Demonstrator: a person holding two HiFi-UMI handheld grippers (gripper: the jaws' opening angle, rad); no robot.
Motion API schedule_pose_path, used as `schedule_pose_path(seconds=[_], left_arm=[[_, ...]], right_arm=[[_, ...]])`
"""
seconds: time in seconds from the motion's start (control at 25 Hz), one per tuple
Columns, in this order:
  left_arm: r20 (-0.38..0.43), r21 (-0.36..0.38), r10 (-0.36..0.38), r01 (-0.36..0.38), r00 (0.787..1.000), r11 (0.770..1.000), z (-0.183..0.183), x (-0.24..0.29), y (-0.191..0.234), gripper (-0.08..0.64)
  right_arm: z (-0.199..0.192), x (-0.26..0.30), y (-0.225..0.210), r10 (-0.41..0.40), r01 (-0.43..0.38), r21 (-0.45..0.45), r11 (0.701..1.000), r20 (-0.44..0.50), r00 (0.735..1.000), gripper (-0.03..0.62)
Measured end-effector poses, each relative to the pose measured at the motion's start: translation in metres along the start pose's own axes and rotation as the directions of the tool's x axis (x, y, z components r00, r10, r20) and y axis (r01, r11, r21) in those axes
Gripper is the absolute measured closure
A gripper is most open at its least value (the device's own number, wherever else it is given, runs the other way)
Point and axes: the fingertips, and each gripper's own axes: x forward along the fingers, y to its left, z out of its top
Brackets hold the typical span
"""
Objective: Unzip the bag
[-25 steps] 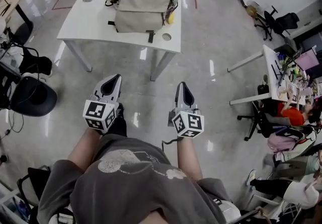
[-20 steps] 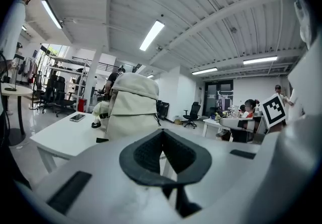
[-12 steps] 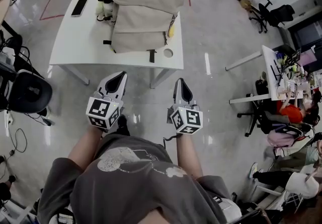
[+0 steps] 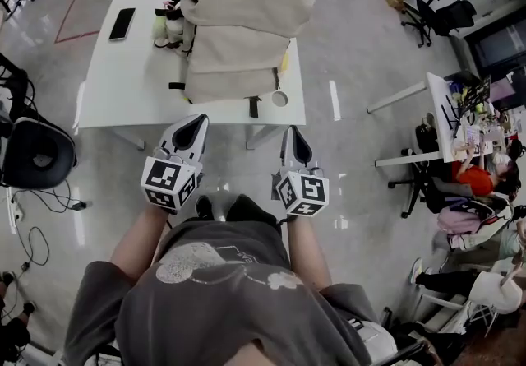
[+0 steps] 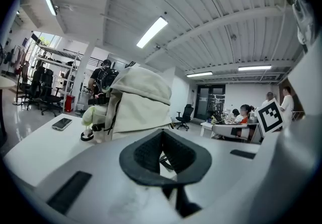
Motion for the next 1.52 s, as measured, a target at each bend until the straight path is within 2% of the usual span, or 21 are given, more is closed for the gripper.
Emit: schedule_pose_path(seconds=[0.36,0.6,0.84,0.92,0.96,1.28,1.52], left_arm=[[-0.017,-0.006,-0.019,0.019,1.0,1.0,-0.005,0.04,-0.001,0.554],[-0.05,0.005,-0.089,0.09,0.995,0.996,-0.008,0.093,-0.031,0.554],[-0.063,0.012,-0.087,0.088,0.994,0.996,-0.013,0.153,-0.048,0.55],[-0.096,0.015,-0.109,0.11,0.989,0.994,-0.02,0.171,-0.056,0.467],[-0.113,0.016,-0.112,0.115,0.987,0.993,-0.024,0.179,-0.059,0.457],[-0.213,-0.004,-0.055,0.056,0.975,0.998,-0.057,0.23,-0.067,0.417],[-0.233,-0.052,0.055,-0.069,0.971,0.996,-0.067,0.252,-0.052,0.422]], right_arm=[[0.005,0.048,-0.023,0.014,-0.014,0.01,1.0,0.001,1.0,0.592],[0.021,0.09,-0.049,0.057,-0.057,0.006,0.998,0.005,0.998,0.592],[0.023,0.127,-0.086,0.094,-0.094,0.006,0.996,-0.01,0.996,0.592],[0.021,0.137,-0.099,0.102,-0.101,0.011,0.995,-0.017,0.995,0.592],[0.02,0.141,-0.104,0.107,-0.106,0.014,0.994,-0.021,0.994,0.592],[0.008,0.171,-0.128,0.185,-0.185,0.018,0.983,-0.058,0.981,0.592],[0.001,0.19,-0.132,0.26,-0.26,0.002,0.966,-0.084,0.962,0.592]])
